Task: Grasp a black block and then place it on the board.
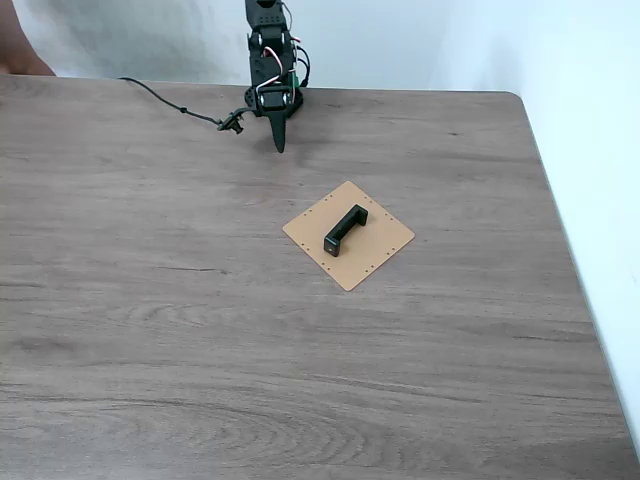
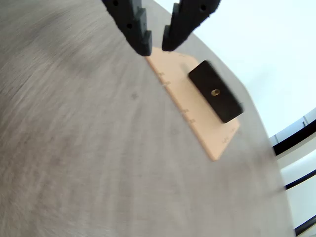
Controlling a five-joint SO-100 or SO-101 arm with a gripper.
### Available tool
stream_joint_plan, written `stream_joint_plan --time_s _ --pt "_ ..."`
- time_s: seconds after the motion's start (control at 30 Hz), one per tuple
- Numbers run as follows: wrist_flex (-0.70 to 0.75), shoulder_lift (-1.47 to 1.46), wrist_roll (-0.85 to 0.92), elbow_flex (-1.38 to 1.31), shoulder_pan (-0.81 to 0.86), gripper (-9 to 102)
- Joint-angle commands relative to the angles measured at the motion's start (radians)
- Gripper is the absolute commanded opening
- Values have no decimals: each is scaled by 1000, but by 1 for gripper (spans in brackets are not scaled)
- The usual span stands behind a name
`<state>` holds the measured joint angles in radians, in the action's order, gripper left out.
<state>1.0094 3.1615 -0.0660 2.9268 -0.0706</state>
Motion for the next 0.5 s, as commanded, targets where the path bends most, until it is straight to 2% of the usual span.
stream_joint_plan --time_s 0.0,0.47 --pt "21 64 3 43 -8 0" --pt "77 218 66 127 -23 0"
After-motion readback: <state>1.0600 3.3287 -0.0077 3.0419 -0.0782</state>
